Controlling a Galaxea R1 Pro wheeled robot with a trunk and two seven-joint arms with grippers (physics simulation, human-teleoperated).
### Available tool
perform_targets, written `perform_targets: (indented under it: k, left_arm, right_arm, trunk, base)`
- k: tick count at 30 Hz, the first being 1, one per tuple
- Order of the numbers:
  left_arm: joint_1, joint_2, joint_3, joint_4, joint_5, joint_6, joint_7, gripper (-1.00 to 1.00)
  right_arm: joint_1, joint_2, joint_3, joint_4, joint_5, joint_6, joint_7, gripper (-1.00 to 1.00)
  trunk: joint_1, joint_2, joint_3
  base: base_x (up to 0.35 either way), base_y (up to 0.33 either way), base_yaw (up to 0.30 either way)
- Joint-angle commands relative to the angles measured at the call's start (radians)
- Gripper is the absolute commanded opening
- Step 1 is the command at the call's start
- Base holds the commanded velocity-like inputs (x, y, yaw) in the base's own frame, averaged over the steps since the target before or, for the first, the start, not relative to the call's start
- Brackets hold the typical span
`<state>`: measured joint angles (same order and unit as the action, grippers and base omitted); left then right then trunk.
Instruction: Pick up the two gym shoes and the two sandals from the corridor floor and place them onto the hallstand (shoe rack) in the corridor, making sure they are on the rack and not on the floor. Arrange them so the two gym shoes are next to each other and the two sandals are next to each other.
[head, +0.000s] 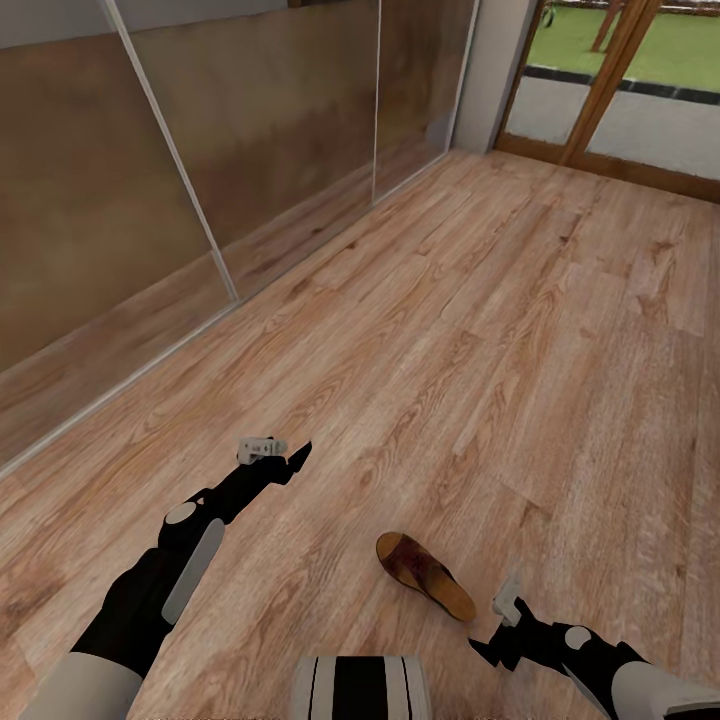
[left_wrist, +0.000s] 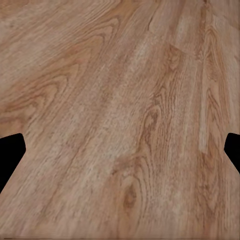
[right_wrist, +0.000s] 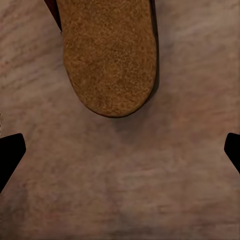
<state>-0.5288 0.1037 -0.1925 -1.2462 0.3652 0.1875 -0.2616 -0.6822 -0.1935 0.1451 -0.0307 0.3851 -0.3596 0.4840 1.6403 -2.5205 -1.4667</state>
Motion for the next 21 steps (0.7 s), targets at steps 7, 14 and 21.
perform_targets:
  k: [7,14,21]
  left_arm:
    - [0.000,0.001,-0.001,-0.001,0.011,0.007,-0.001,1.00]
    - [0.000,0.001,-0.001,-0.001,0.011,0.007,-0.001,1.00]
    - [0.000,0.001,-0.001,-0.001,0.011,0.007,-0.001,1.00]
  right_arm:
    - [0.000,-0.001,0.004,0.000,-0.003,-0.004,0.001,1.00]
    - [0.000,-0.001,0.004,0.000,-0.003,-0.004,0.001,1.00]
    - [0.000,-0.001,0.004,0.000,-0.003,-0.005,0.001,1.00]
  trunk:
    - [0.002,-0.001,-0.026]
    - [0.002,-0.001,-0.034]
    - [0.002,-0.001,-0.036]
  base:
    - [0.000,0.000,0.000]
    - [0.000,0.000,0.000]
    - [0.038,0.000,0.000]
